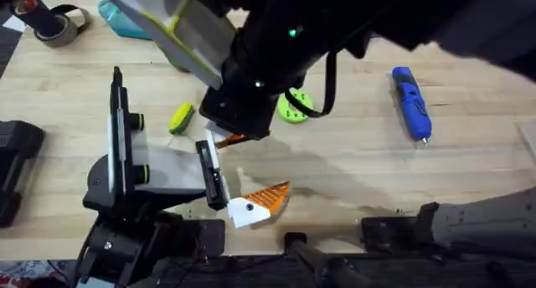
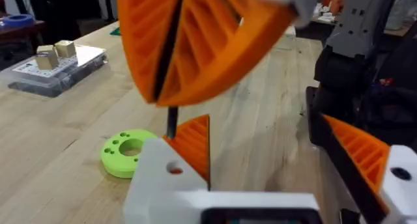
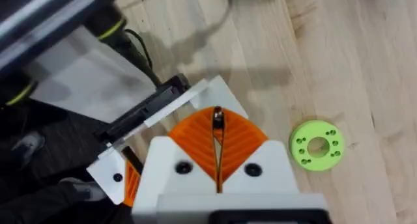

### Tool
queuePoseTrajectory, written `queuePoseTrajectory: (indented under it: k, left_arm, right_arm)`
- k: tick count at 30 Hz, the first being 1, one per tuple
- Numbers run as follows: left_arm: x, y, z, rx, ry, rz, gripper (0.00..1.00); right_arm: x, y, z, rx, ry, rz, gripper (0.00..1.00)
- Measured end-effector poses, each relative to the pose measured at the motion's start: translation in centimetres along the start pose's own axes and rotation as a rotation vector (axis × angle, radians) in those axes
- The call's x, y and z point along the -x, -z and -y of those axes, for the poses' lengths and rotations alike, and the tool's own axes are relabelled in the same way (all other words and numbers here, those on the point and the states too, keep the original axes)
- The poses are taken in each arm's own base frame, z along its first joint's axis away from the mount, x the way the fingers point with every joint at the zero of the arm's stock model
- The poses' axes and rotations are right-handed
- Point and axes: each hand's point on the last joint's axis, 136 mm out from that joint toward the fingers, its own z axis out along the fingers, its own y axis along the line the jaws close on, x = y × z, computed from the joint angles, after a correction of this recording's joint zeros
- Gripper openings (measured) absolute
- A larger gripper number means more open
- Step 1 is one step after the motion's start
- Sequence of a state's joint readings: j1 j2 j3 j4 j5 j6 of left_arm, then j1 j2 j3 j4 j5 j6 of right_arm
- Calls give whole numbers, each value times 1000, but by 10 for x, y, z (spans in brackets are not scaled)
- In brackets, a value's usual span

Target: Pick up the gripper from the table and insert it into the empty holder that is missing its gripper. Then pick up a screw, insert it into the mounting hole, and use the screwdriver to tighten it. Finally, clean up the table by picking up the vegetable and placing it into the bucket.

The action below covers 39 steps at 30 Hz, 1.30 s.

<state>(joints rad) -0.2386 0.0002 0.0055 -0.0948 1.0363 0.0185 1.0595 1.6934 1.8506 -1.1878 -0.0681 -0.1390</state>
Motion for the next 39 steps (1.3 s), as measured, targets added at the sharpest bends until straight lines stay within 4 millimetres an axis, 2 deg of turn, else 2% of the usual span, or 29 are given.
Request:
queuePoseTrajectory:
  k: [15, 22, 39]
  left_arm:
    - [0, 0, 0, 0, 0, 0, 990]
    - [0, 0, 0, -1, 7, -1, 990]
    - [0, 0, 0, 0, 7, 0, 990]
  right_arm:
    - [-3, -5, 1, 0, -4, -8, 12]
    - [-9, -21, 2, 3, -6, -24, 12]
    - [-3, -18, -1, 20, -3, 5, 12]
